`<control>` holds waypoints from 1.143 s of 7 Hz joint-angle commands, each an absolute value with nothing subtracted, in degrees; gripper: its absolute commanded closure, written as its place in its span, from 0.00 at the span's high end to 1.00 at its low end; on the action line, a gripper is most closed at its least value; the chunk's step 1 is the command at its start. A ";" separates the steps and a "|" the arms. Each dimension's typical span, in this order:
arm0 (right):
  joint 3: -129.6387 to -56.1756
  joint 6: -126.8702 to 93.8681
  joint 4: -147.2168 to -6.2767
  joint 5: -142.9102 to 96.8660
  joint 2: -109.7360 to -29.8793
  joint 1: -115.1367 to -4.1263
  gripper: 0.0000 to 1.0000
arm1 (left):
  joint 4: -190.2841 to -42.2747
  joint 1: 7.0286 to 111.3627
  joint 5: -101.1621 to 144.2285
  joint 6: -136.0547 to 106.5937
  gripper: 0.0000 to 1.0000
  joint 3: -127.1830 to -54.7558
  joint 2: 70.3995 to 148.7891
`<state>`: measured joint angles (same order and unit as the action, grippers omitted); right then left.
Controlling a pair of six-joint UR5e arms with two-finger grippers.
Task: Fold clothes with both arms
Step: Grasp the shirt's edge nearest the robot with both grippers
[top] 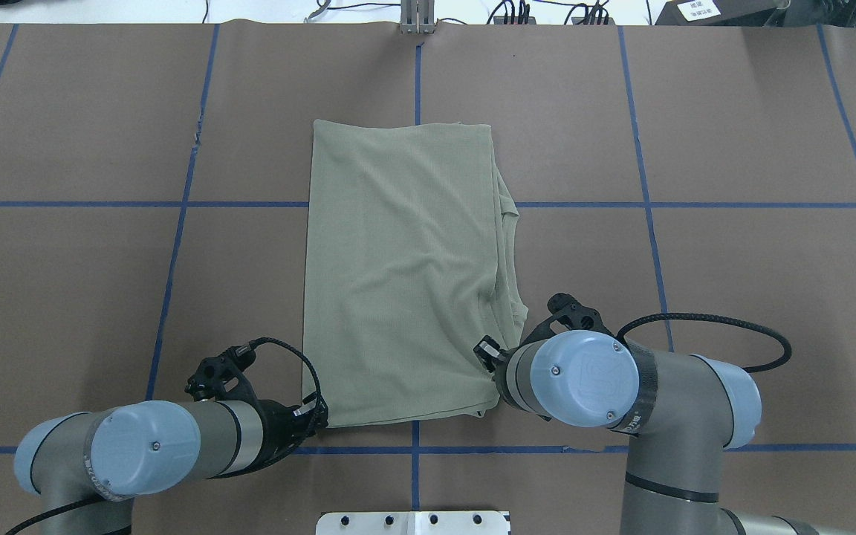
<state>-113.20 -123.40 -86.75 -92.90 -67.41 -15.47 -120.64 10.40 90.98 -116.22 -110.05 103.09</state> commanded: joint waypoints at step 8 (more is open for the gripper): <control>-127.09 -122.96 -94.48 -93.42 -70.14 -16.67 0.00 | -111.97 11.66 91.58 -120.95 0.00 -130.70 103.61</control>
<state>-125.54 -123.38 -92.63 -93.14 -70.76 -14.73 -112.46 9.35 91.37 -121.31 -129.35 102.33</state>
